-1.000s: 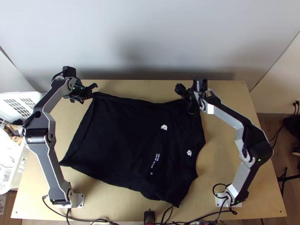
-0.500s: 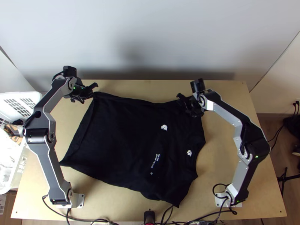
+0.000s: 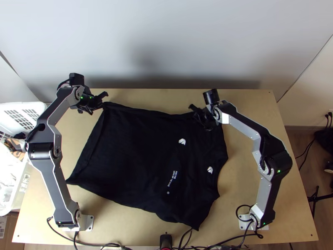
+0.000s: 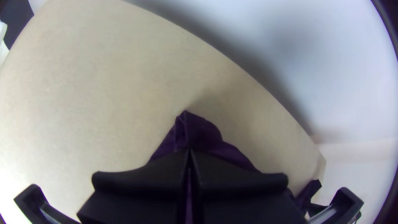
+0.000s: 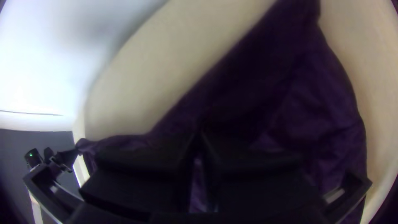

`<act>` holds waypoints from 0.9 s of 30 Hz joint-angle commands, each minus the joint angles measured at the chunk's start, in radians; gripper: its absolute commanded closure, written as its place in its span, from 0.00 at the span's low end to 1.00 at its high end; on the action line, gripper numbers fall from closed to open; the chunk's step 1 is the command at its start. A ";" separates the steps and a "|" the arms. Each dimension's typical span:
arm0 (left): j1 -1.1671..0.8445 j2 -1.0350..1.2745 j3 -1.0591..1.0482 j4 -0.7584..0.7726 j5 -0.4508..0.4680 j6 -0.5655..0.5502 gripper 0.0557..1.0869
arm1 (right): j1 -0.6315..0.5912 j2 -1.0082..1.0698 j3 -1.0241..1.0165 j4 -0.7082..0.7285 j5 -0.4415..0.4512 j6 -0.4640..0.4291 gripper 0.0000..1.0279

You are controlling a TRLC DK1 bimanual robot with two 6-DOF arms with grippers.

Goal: Fold the t-shirt

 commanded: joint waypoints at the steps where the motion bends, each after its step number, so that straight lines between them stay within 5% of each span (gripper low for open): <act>1: -0.003 0.004 0.000 0.001 0.000 -0.002 0.96 | 0.018 -0.045 -0.009 0.434 0.078 -0.010 0.97; 5: -0.011 0.006 -0.001 0.001 0.000 -0.006 0.96 | 0.017 0.044 0.112 0.569 0.191 -0.043 0.97; 6: -0.012 0.006 0.000 0.001 0.000 -0.006 0.96 | 0.012 0.095 0.166 0.543 0.211 -0.055 0.90; 8: -0.017 0.006 0.000 0.001 0.000 -0.009 0.96 | 0.001 0.197 0.292 0.371 0.210 -0.053 0.24; 9: -0.019 0.006 0.000 0.001 0.000 -0.011 0.96 | -0.008 0.228 0.335 0.286 0.210 -0.020 0.06; 19: -0.016 0.006 -0.010 0.001 0.002 -0.005 0.96 | -0.147 -0.093 -0.012 0.261 0.174 -0.023 0.05; 27: -0.019 0.004 0.000 0.006 0.011 -0.006 0.96 | -0.423 -0.191 -0.190 0.023 -0.178 -0.188 0.05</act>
